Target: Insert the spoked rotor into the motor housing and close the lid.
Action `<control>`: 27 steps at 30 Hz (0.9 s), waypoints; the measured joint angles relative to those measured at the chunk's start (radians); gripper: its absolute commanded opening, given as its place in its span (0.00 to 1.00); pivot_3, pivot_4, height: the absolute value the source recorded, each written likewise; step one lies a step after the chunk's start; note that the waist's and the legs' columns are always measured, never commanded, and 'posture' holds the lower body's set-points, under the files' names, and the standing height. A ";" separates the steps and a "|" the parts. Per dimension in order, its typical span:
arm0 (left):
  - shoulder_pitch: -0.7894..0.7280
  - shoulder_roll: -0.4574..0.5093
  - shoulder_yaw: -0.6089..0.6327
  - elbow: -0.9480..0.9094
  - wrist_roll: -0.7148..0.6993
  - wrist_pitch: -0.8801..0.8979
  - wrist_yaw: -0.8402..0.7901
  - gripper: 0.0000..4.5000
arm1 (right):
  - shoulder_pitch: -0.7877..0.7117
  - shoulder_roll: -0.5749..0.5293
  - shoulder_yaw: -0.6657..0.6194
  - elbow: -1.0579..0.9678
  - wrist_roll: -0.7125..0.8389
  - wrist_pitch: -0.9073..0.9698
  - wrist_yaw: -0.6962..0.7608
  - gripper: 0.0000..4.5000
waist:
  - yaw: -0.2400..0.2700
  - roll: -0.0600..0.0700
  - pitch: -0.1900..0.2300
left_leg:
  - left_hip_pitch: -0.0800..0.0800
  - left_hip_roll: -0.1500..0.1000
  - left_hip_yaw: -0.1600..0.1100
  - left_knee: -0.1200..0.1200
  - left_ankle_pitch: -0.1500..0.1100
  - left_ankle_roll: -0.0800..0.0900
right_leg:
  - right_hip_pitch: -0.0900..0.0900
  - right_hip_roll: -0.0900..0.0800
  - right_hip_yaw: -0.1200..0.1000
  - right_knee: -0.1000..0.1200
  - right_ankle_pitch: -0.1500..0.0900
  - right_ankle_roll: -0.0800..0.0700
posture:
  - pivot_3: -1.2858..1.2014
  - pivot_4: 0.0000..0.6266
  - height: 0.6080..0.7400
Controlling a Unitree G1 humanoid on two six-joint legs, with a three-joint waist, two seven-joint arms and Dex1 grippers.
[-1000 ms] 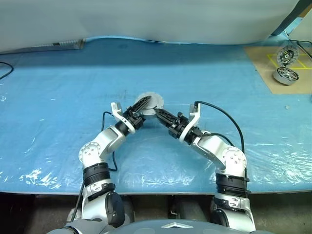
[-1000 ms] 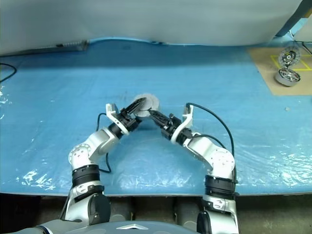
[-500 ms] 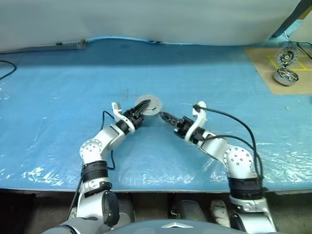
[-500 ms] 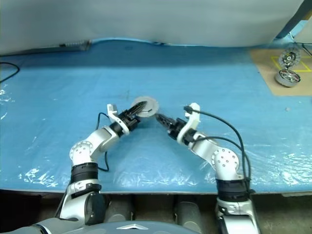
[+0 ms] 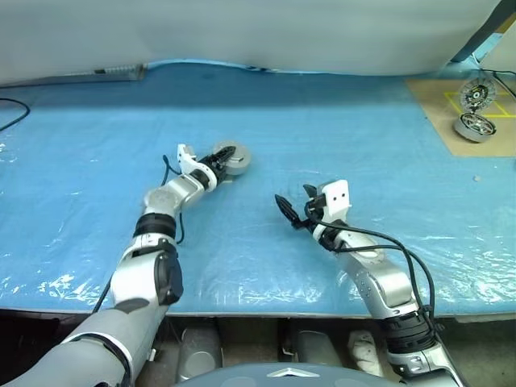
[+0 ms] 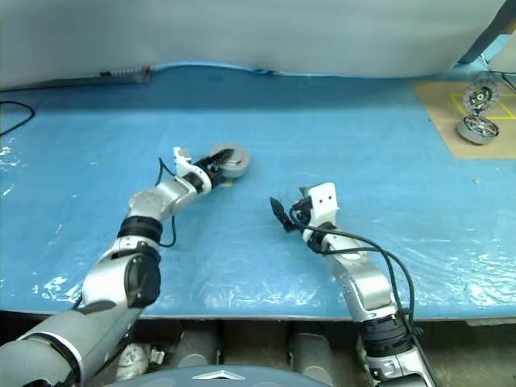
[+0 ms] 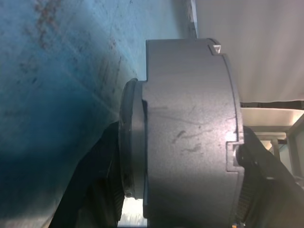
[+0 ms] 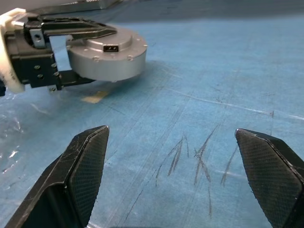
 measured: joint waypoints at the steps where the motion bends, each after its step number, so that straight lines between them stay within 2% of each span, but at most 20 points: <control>1: -0.024 0.001 0.000 0.038 0.019 -0.020 -0.011 0.53 | 0.001 0.006 0.000 0.005 -0.009 -0.003 0.003 1.00 | 0.000 0.000 0.000 | 0.000 0.000 0.000 0.000 0.000 0.000 | 0.000 0.000 0.000 0.000 0.000 0.000 | 0.52 0.24 1.00; 5: -0.092 0.007 0.001 0.164 0.100 -0.077 -0.047 0.53 | 0.003 0.020 0.000 0.009 -0.045 -0.007 0.013 1.00 | -0.001 -0.001 0.000 | -0.001 -0.001 -0.001 0.000 -0.001 0.002 | 0.000 -0.002 0.000 0.000 0.000 0.000 | 0.52 0.24 1.00; 11: -0.107 0.023 0.010 0.200 0.167 -0.100 -0.066 0.98 | 0.020 0.035 -0.010 0.008 -0.077 -0.005 0.016 1.00 | -0.005 -0.001 0.000 | 0.001 -0.001 -0.001 0.001 -0.001 0.002 | 0.002 -0.002 0.000 0.002 0.000 -0.001 | 0.52 0.24 1.00; 16: -0.044 0.051 0.007 0.095 0.184 -0.020 -0.068 0.99 | 0.034 0.041 -0.011 0.005 -0.092 0.005 0.025 1.00 | -0.012 -0.001 0.000 | 0.008 0.000 0.002 0.001 0.000 0.002 | 0.006 -0.002 0.001 0.003 -0.002 -0.007 | 0.52 0.24 1.00; 19: 0.065 0.070 -0.020 -0.096 0.184 0.097 -0.065 0.99 | 0.032 0.047 -0.010 0.004 -0.098 0.008 0.036 1.00 | -0.013 0.000 0.000 | 0.014 0.001 0.004 0.000 0.000 0.003 | 0.010 -0.002 0.002 0.004 -0.003 -0.008 | 0.52 0.24 1.00; 23: 0.309 0.115 -0.114 -0.503 0.177 0.256 -0.072 0.99 | 0.025 0.052 -0.012 0.003 -0.099 0.014 0.057 1.00 | -0.020 0.001 -0.001 | 0.019 0.002 0.005 -0.002 -0.001 0.003 | 0.014 -0.002 0.001 0.004 -0.005 -0.012 | 0.52 0.24 1.00; 27: 0.520 0.183 -0.247 -0.812 0.232 0.239 -0.128 0.99 | 0.021 0.055 -0.011 0.002 -0.105 0.013 0.077 1.00 | -0.028 0.002 -0.002 | 0.019 0.003 0.006 -0.002 -0.001 0.003 | 0.014 -0.002 0.001 0.004 -0.006 -0.012 | 0.52 0.24 1.00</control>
